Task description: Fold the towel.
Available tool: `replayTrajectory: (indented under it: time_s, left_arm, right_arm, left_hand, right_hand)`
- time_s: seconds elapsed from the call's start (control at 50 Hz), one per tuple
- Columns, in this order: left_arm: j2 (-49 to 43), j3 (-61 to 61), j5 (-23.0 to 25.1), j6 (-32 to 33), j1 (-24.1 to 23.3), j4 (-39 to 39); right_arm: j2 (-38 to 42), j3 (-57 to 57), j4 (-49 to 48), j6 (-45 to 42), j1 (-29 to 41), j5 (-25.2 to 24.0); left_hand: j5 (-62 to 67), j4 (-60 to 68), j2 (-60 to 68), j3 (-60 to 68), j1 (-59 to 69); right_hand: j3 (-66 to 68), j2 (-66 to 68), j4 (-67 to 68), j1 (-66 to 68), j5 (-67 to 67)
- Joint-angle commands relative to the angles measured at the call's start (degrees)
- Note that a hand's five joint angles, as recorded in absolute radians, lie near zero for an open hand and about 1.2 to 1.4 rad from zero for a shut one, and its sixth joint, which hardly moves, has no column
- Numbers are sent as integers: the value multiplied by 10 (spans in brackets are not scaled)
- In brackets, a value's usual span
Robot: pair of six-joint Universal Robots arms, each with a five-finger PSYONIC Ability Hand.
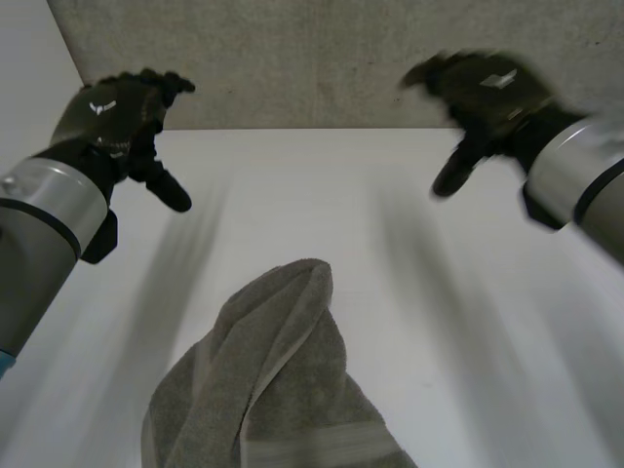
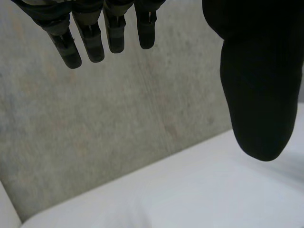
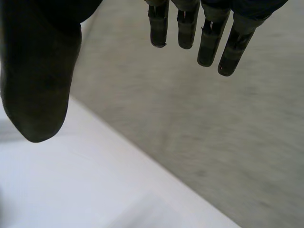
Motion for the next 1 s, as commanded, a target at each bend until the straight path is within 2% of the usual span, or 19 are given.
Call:
replayTrajectory:
  time_s: [0.02, 0.06, 0.16, 0.26, 0.4, 0.48, 0.5, 0.52, 0.54, 0.56, 0.58, 0.6, 0.64, 0.72, 0.84, 0.88, 0.94, 0.98, 1.0]
  left_arm:
    - [-53, -42, 6, 3, 17, 4]
    - [-69, -46, 6, 3, 16, 4]
    - [-128, -48, 6, 0, 17, 4]
    - [-185, -46, 8, -1, 10, 8]
    - [-232, -44, 50, -4, -8, 11]
    - [-245, -43, 60, -5, -17, 11]
    - [-248, -41, 60, -5, -23, 12]
    - [-248, -41, 60, -5, -23, 12]
    - [-250, -39, 60, -5, -27, 12]
    - [-251, -36, 60, -5, -28, 12]
    - [-251, -36, 60, -5, -28, 12]
    - [-251, -33, 60, -4, -29, 13]
    - [-250, -24, 58, -4, -28, 16]
    - [-240, 2, 51, 0, -29, 31]
    - [-182, 87, 9, 2, -23, 80]
    - [-165, 105, -3, 0, -20, 97]
    - [-140, 127, -20, 0, -16, 133]
    - [-113, 123, -29, 0, -19, 158]
    - [-113, 123, -29, 0, -19, 158]
  right_arm:
    - [24, 57, 22, -151, 69, -97]
    - [45, 82, 26, -217, 91, -126]
    - [92, 101, 27, -276, 129, -160]
    - [147, 111, 26, -283, 141, -178]
    - [211, 114, 11, -287, 155, -176]
    - [231, 118, -29, -287, 157, -171]
    - [231, 121, -48, -283, 157, -170]
    - [231, 121, -48, -283, 157, -170]
    - [231, 124, -69, -281, 157, -167]
    - [231, 124, -69, -281, 157, -167]
    - [230, 125, -90, -277, 156, -160]
    - [228, 125, -109, -272, 154, -150]
    - [225, 125, -125, -264, 153, -138]
    - [195, 115, -161, -256, 150, -105]
    - [139, 64, -188, -253, 123, -107]
    - [97, 26, -199, -251, 81, -121]
    - [74, 11, -200, -243, 70, -141]
    - [40, -7, -203, -198, 42, -194]
    - [40, -7, -203, -197, 41, -194]
  left_hand:
    - [39, 38, 37, 38, 37]
    - [43, 42, 41, 41, 41]
    - [78, 77, 76, 77, 76]
    - [130, 129, 128, 129, 128]
    - [201, 200, 198, 199, 198]
    - [270, 269, 268, 269, 268]
    - [350, 349, 348, 349, 348]
    - [351, 350, 348, 349, 349]
    - [427, 426, 425, 426, 425]
    - [513, 512, 511, 512, 511]
    - [514, 513, 512, 512, 512]
    - [647, 646, 645, 646, 645]
    - [676, 676, 674, 675, 674]
    - [677, 676, 674, 675, 675]
    - [677, 676, 674, 675, 675]
    - [677, 676, 674, 675, 675]
    - [677, 676, 674, 675, 675]
    - [677, 676, 674, 675, 675]
    - [677, 676, 674, 675, 675]
  right_hand:
    - [-41, -49, -55, -29, -40]
    - [-41, -49, -55, -29, -40]
    - [-41, -49, -55, -29, -40]
    - [20, 12, 6, 32, 21]
    - [98, 89, 84, 110, 98]
    - [217, 208, 203, 229, 217]
    - [284, 275, 270, 296, 284]
    - [284, 276, 271, 297, 285]
    - [361, 353, 347, 373, 362]
    - [362, 353, 348, 374, 362]
    - [470, 462, 456, 482, 471]
    - [589, 581, 576, 602, 590]
    - [658, 650, 644, 671, 659]
    - [659, 651, 645, 671, 660]
    - [659, 651, 645, 671, 660]
    - [659, 651, 645, 671, 660]
    - [659, 651, 645, 671, 660]
    - [659, 651, 645, 671, 660]
    - [659, 651, 645, 671, 660]
